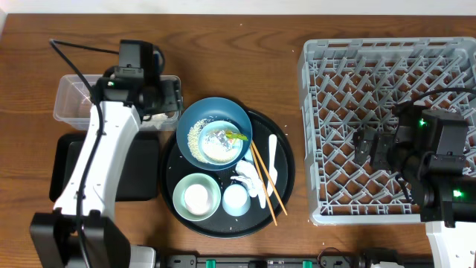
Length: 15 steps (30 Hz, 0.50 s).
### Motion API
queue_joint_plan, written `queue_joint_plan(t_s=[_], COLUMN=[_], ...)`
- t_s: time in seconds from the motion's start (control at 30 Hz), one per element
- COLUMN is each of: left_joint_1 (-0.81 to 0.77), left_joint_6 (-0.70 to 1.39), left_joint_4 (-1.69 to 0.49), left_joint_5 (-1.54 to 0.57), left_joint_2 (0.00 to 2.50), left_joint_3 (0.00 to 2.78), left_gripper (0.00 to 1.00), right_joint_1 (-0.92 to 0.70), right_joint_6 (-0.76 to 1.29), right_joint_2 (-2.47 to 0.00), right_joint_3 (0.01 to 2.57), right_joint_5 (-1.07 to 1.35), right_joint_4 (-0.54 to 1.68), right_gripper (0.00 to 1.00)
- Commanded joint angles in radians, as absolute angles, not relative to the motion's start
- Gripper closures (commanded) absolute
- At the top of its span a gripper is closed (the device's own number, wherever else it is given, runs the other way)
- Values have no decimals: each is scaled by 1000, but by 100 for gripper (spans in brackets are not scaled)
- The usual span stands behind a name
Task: Sort waste into correct bins and load items into the dishwasher rack
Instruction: 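Reach the left gripper back to the yellow snack wrapper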
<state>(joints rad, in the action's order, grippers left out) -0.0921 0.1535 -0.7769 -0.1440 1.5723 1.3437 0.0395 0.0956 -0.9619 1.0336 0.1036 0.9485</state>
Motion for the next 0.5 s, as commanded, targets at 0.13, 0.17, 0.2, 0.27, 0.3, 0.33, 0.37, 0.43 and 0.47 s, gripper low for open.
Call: queue_joint_plan(t_s=[0.13,0.17,0.2,0.27,0.3,0.33,0.37,0.43,0.47], left_joint_1=[-242,-258,-275,-295,-305,-313,-323,-341,-348], left_joint_6=[155,155,155,166,194,222,240,245,251], left_joint_4=[-796,-807,-820,-837,-844,-849,-852,-860,-867], left_joint_5=[-267,-274,-292,-331,-341,-340,-340,-339,-339], left_joint_2=[1583,1583,1583,1583,1583,1583,1584,1586,1588], left_joint_3=[1345,1345,1345,1345,1345,1345,1345,1345,1345], left_gripper=[17,17,17,17,17,17,17,17,17], right_joint_1=[30,30,30,30,30,30,30,30,30], right_joint_6=[96,96,96,96,96,96,96,96,96], right_joint_2=[-962,-962,-962,-962,-962,-962,-962,-962,-962], right_joint_3=[1052,1052,1052,1052,1052,1052,1052,1052,1052], right_joint_5=[101,101,101,101,101,101,101,101,101], right_joint_4=[949,950,951,953,953,954,954,953,953], right_gripper=[1,1,1,1,1,1,1,1,1])
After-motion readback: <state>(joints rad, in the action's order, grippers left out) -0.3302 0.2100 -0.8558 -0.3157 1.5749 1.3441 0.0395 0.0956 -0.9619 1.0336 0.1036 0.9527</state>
